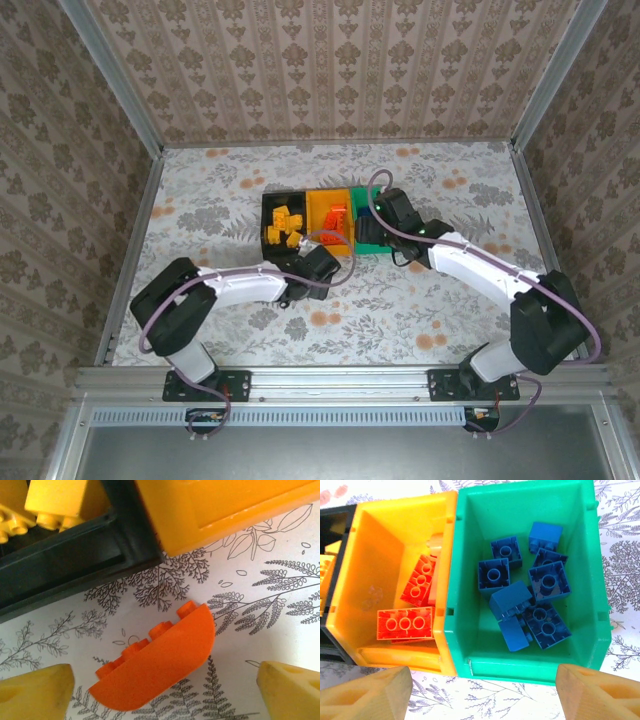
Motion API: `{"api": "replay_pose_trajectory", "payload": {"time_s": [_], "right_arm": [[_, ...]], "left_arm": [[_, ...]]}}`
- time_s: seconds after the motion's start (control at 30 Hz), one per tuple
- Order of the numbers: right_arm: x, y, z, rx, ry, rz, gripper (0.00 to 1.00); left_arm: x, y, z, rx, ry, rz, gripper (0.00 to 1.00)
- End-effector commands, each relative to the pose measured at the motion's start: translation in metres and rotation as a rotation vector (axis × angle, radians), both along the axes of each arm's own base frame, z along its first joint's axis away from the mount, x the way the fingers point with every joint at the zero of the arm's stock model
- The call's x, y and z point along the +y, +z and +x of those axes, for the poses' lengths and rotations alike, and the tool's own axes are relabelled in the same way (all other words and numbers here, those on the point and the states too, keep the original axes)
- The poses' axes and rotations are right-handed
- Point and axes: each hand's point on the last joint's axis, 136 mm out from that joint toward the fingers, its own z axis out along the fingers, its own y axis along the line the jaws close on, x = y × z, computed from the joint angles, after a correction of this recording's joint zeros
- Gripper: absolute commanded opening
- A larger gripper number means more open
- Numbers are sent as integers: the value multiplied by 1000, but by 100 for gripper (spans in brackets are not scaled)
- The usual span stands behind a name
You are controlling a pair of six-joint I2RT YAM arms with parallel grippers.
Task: Sort the legos into containers by color
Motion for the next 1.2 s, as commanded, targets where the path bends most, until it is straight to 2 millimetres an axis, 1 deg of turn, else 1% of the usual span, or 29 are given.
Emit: {"api": "replay_pose_trajectory", "payload": {"time_s": [0.0,0.07,0.13,0.2,0.27,0.47,0.63,0.67,0.77,0.87,1.0,1.1,1.17], "right_arm": [[-6,8,-4,-21,-8,6,77],[-7,10,-5,-28,-8,10,77],[-7,10,-5,-26,-9,5,77],[-9,9,-5,-27,-14,1,77],[-10,10,-4,-29,-16,-2,77],[-11,11,-4,-29,-22,1,77],[-14,8,-4,-24,-32,-5,77],[-15,18,-6,-48,-32,9,77],[-18,17,-8,-47,-41,10,77],[-22,14,-11,-42,-49,13,77],[-26,10,-17,-37,-61,20,77],[-29,7,-21,-33,-67,26,77],[-31,5,-23,-31,-72,28,77]], "left_arm": [[4,3,7,-54,-23,110,85],[6,-5,6,-38,-28,134,77],[7,-11,4,-25,-30,147,64],[6,-13,2,-20,-39,155,55],[5,-12,-1,-22,-46,159,47],[0,-9,-5,-28,-65,158,35],[-7,2,-10,-51,-85,147,27],[-7,4,-11,-55,-88,142,27],[-8,10,-16,-58,-88,124,23],[-8,20,-23,-60,-81,91,21],[-12,44,-30,-65,-84,0,20],[-24,71,-24,-89,-103,-61,20],[-33,90,-14,-107,-112,-109,20]]}}
